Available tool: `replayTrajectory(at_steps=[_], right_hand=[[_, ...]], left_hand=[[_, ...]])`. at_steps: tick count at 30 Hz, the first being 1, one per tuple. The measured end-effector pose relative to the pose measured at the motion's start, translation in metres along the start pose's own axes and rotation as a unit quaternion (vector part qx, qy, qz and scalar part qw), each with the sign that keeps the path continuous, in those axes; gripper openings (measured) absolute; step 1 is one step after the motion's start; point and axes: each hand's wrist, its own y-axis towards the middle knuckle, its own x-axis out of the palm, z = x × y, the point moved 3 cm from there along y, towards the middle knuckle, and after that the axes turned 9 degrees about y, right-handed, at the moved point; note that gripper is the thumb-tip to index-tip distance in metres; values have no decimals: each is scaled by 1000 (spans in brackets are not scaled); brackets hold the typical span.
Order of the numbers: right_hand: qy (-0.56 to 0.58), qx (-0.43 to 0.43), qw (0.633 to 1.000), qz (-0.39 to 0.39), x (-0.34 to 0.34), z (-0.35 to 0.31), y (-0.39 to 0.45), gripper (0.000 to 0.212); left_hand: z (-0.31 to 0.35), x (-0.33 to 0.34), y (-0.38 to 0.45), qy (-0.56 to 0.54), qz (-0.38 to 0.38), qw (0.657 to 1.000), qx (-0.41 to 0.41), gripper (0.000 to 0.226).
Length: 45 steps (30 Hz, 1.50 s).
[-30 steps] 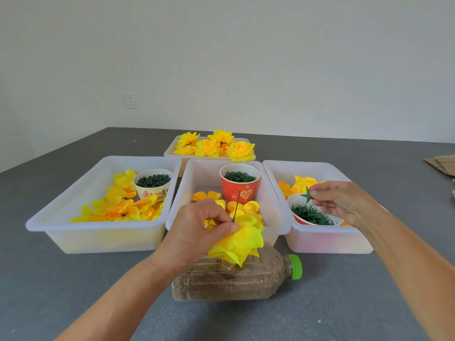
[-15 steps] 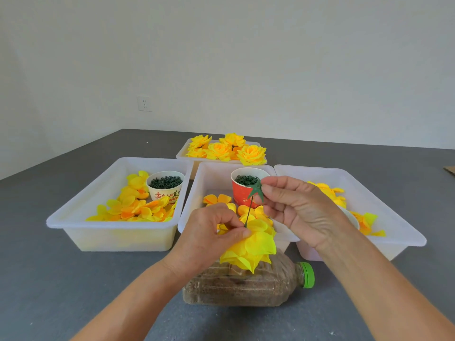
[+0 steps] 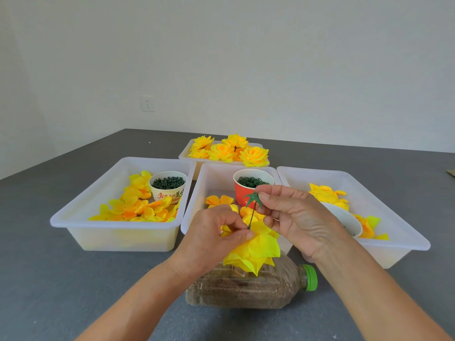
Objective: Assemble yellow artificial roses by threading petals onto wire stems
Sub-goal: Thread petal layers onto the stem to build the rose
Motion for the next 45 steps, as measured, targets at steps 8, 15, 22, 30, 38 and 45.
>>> replayTrajectory(at_steps=[8,15,22,30,38,45], right_hand=[[13,18,1000,-2,0,2,-3,13],[-8,8,1000,-16,-2,1,-6,21],[-135,-41,990,-29,-3,-11,-10,16],[-184,-35,982,-23,-6,5,-13,16],[-284,-97,954,-21,-4,7,-14,10],[-337,-120,933,-30,-1,5,-12,8]], left_hand=[[-1,0,1,0,2,1000,0,22],[0,0,0,4,1,1000,3,12],[2,0,0,3,2,1000,5,17],[1,0,0,13,8,1000,8,14],[-4,-4,0,-1,-11,1000,-14,7],[-10,-12,-4,-13,-26,999,-44,23]])
